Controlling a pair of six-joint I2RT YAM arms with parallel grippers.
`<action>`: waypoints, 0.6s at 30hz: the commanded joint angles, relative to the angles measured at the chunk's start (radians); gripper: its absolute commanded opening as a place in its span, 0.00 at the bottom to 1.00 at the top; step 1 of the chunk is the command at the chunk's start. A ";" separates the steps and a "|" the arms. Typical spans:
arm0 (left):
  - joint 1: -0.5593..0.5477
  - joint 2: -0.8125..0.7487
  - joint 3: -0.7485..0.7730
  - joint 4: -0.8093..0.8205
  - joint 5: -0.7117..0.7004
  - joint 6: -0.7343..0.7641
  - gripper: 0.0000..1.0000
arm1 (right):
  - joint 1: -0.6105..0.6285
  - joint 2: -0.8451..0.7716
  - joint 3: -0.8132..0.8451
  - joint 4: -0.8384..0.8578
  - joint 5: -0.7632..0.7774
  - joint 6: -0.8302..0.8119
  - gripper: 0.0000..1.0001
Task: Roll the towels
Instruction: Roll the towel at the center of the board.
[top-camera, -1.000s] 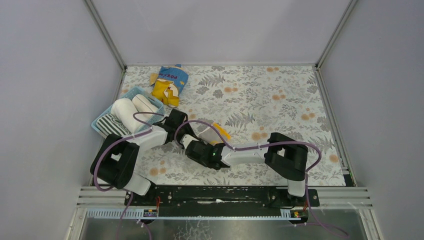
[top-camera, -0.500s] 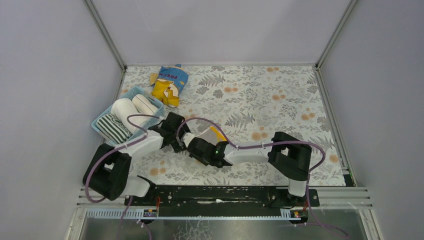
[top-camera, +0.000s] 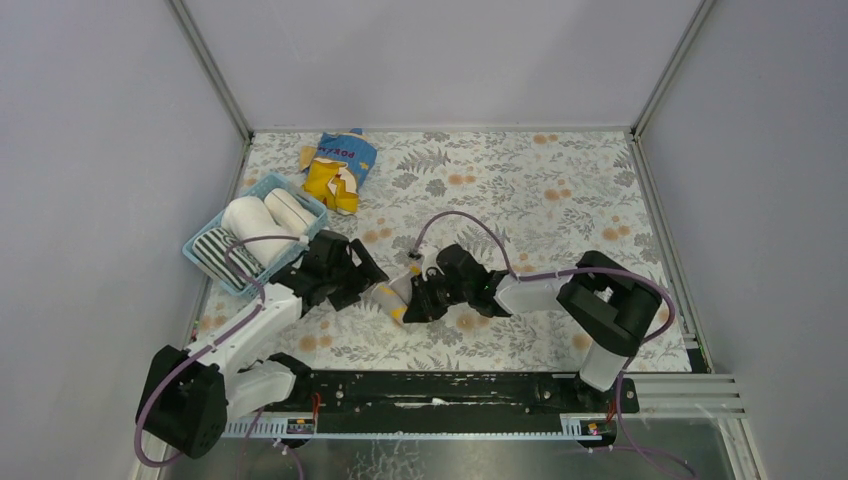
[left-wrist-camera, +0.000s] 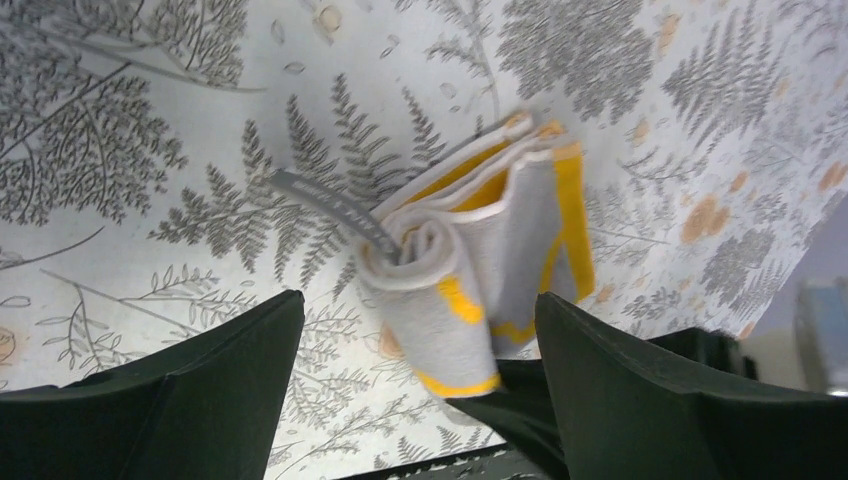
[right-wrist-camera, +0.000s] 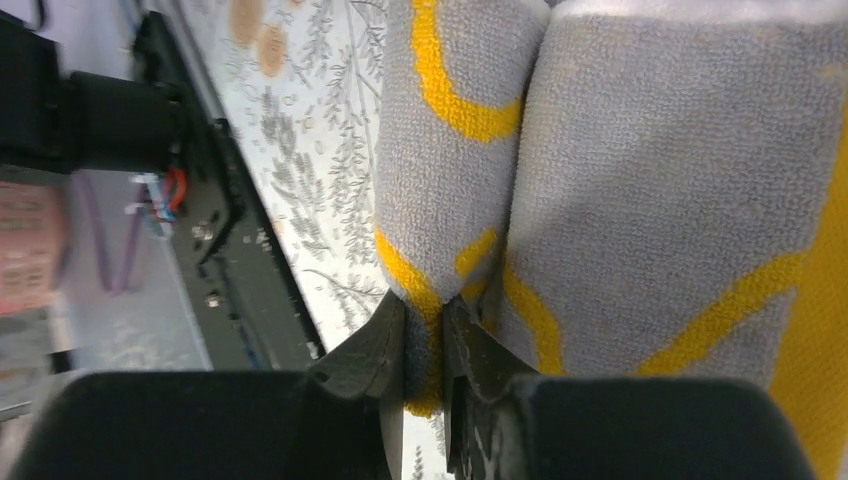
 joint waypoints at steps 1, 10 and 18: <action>0.003 -0.021 -0.054 -0.016 0.048 -0.021 0.85 | -0.060 0.024 -0.083 0.331 -0.246 0.252 0.13; 0.000 0.015 -0.087 0.078 0.122 -0.033 0.80 | -0.146 0.169 -0.172 0.611 -0.329 0.482 0.13; -0.019 0.102 -0.093 0.154 0.131 -0.036 0.69 | -0.167 0.244 -0.188 0.593 -0.315 0.533 0.15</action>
